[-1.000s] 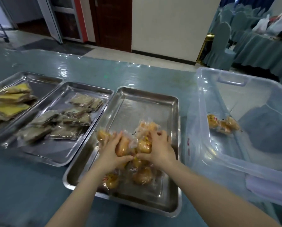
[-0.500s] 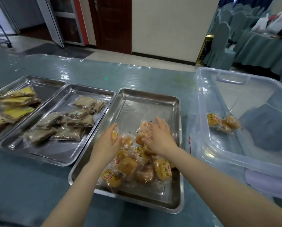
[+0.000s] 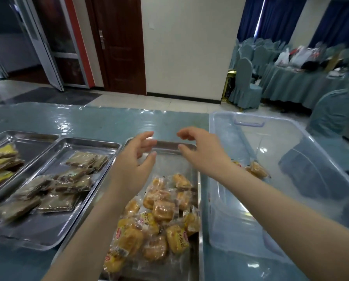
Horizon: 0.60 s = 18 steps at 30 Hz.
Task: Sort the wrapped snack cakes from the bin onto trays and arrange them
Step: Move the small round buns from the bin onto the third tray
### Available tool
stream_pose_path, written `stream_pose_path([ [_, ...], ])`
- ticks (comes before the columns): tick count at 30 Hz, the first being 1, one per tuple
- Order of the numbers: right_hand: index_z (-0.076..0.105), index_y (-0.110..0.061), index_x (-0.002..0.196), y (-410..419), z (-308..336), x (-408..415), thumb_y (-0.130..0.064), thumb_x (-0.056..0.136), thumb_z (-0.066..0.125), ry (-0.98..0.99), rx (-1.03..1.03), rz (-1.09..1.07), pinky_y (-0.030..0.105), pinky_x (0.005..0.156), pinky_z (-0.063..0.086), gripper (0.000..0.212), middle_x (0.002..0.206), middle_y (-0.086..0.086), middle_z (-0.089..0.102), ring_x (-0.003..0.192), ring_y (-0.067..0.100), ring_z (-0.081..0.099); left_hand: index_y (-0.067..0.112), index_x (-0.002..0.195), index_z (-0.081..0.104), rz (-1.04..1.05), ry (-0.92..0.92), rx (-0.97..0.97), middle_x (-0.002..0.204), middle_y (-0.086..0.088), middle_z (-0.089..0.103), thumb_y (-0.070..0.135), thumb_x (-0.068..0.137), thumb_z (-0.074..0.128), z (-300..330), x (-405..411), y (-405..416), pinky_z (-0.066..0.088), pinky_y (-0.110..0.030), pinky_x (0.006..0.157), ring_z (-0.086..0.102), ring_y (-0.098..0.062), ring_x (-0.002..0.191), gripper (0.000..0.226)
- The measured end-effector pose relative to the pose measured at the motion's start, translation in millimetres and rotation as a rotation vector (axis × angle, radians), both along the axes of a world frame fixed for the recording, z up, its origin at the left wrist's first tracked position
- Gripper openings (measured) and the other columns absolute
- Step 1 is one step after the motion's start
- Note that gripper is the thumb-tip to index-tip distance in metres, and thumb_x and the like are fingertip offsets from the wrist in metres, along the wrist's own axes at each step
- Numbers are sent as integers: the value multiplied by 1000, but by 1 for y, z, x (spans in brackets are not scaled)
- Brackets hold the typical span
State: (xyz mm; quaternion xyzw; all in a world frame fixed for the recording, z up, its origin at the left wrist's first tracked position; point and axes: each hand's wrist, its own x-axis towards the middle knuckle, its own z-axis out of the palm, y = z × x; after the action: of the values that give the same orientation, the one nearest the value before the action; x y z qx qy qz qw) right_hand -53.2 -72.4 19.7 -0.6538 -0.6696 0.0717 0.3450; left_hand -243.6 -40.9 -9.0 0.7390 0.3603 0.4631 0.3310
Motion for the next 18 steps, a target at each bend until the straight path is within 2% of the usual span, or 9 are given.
stream_pose_path([
  [2, 59, -26, 120, -8, 5, 27, -25, 90, 61, -4, -11, -32, 15, 86, 36, 30, 108, -18, 55, 99, -3, 48, 32, 128, 48, -33, -10, 3, 117, 15, 61, 13, 91, 56, 9, 17, -1, 44, -17, 90, 56, 4, 108, 43],
  [5, 61, -24, 119, -20, 5, 66, -24, 90, 61, -27, -37, -81, 19, 89, 40, 29, 111, -12, 60, 101, 2, 53, 31, 129, 47, -89, -1, -11, 117, 15, 61, 14, 92, 55, 16, 44, -2, 44, -16, 89, 56, 6, 107, 42],
  [9, 62, -23, 117, -37, -1, 120, -21, 90, 62, -44, -94, -160, 14, 86, 36, 27, 108, -15, 59, 98, -1, 51, 36, 126, 49, -168, 14, -66, 116, 17, 61, 15, 91, 56, 18, 88, 0, 45, -17, 89, 56, 6, 105, 41],
  [13, 61, -23, 117, -47, -13, 171, -21, 89, 63, -50, -171, -231, 16, 86, 37, 28, 108, -13, 59, 99, 2, 52, 41, 120, 49, -226, 96, -94, 112, 22, 60, 17, 90, 57, 11, 140, 9, 47, -22, 93, 56, 5, 105, 40],
  [18, 54, -23, 127, -40, -31, 236, -27, 88, 64, -97, -368, -272, 20, 88, 36, 41, 124, -3, 58, 108, 10, 52, 37, 127, 49, -330, 276, -54, 117, 23, 54, 22, 88, 57, 2, 206, 25, 40, -23, 98, 51, 4, 112, 42],
])
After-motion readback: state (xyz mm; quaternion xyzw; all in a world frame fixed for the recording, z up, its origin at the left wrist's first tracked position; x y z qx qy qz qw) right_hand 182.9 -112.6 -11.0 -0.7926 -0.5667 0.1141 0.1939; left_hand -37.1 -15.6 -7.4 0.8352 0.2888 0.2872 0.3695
